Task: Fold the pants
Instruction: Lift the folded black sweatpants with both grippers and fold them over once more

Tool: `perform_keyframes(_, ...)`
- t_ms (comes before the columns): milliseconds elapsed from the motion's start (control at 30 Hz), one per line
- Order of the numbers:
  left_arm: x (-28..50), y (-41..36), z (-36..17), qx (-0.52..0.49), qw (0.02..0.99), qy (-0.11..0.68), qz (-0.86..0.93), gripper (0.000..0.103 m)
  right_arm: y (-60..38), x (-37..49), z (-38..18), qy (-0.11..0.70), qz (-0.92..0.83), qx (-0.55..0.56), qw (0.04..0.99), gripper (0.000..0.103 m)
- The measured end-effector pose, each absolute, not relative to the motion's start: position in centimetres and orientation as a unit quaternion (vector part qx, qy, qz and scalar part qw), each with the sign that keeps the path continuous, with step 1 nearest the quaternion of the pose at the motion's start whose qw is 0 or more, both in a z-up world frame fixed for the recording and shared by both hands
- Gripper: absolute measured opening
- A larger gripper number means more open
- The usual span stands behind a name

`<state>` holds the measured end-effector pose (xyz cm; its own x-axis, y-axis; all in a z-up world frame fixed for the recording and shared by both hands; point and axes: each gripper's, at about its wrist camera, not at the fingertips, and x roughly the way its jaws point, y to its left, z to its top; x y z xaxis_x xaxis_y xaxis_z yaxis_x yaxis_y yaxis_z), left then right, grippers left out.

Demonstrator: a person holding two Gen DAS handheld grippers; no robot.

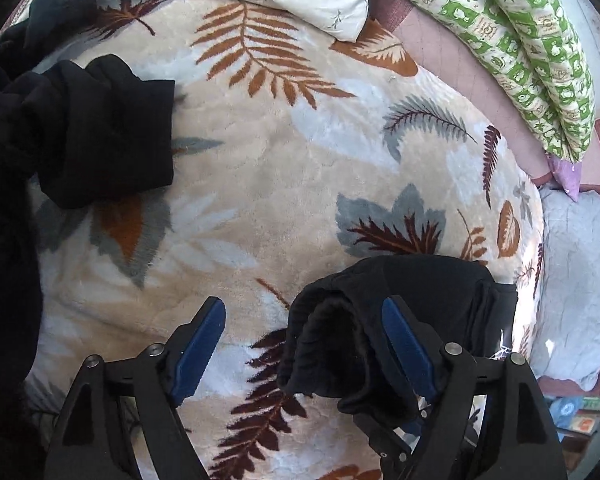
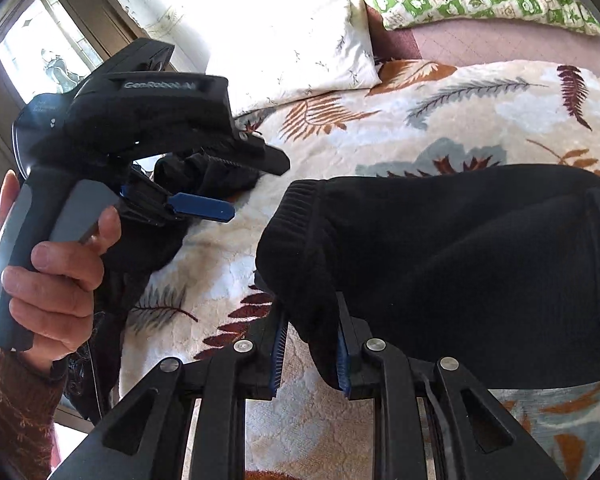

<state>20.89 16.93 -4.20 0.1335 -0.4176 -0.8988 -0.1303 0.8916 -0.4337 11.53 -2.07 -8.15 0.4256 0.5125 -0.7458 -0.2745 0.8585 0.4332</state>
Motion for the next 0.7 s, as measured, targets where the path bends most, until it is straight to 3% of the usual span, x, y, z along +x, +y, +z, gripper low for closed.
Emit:
perform_keyframes(233, 22.1, 15.7, -7.6, -0.217, 0.691, 0.678, -0.124, 0.084, -1.2, 11.1, -8.2, 0.483, 0.232, 0.099, 0.839, 0.026)
perform_keyframes(300, 22.3, 15.6, -7.7, -0.216, 0.688, 0.680, -0.136, 0.084, -0.4, 11.0, -8.2, 0.480, 0.231, 0.085, 0.842, 0.040)
perform_keyframes(400, 23.1, 15.5, -8.4, -0.210, 0.677, 0.690, -0.149, 0.085, 1.0, 11.0, -8.5, 0.482, 0.226, 0.063, 0.844, 0.053)
perform_keyframes(600, 24.4, 14.8, -9.2, -0.201, 0.652, 0.707, -0.186, 0.084, 3.5, 11.6, -9.5, 0.488, 0.202, 0.020, 0.849, 0.055)
perform_keyframes(667, 24.8, 14.8, -9.7, -0.221, 0.635, 0.711, -0.204, 0.071, 3.9, 11.9, -10.0, 0.490, 0.192, 0.015, 0.850, 0.055)
perform_keyframes(700, 24.9, 14.8, -10.1, -0.232, 0.622, 0.717, -0.214, 0.054, 4.0, 12.0, -10.1, 0.486, 0.187, 0.013, 0.853, 0.055)
